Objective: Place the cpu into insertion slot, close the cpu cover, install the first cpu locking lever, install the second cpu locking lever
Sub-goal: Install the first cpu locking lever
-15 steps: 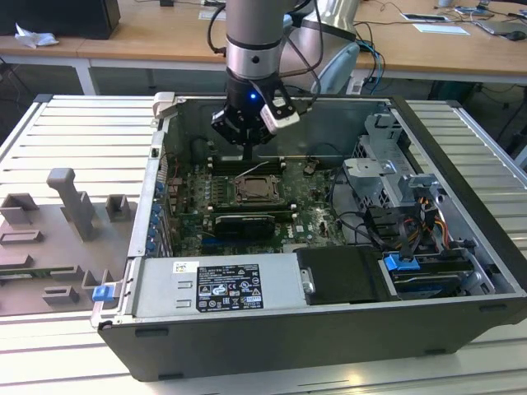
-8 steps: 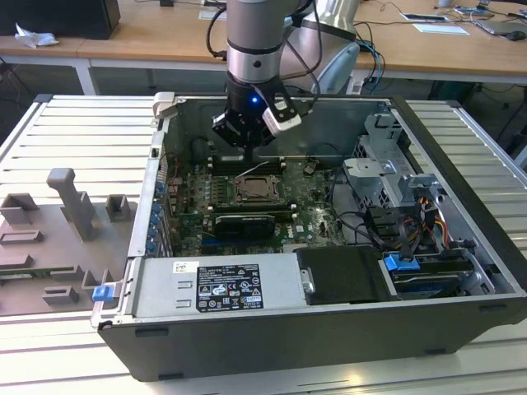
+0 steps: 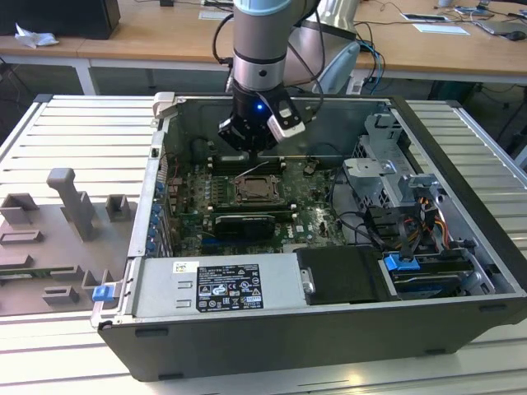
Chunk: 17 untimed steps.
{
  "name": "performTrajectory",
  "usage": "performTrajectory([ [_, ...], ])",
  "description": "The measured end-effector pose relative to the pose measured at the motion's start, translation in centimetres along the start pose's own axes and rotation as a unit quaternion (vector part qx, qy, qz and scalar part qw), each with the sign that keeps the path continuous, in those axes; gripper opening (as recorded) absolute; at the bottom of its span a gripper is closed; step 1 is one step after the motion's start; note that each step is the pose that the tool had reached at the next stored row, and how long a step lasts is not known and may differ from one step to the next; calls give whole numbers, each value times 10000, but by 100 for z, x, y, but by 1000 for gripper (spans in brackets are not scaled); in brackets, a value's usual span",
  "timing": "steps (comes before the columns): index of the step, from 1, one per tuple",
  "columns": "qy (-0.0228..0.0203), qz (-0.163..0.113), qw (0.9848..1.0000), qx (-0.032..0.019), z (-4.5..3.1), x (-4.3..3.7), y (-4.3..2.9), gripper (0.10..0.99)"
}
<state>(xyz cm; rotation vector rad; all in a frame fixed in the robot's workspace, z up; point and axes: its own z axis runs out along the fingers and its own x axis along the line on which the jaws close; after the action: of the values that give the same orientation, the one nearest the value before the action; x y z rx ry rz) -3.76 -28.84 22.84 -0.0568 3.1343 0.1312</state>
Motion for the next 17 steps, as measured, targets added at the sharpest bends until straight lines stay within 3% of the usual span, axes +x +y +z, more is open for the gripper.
performTrajectory([
  [9,-1,6,10000,0,82,-127,33,106],
  [13,-3,40,10000,1,174,-221,22,106],
  [17,-2,39,10000,31,235,-226,17,106],
])
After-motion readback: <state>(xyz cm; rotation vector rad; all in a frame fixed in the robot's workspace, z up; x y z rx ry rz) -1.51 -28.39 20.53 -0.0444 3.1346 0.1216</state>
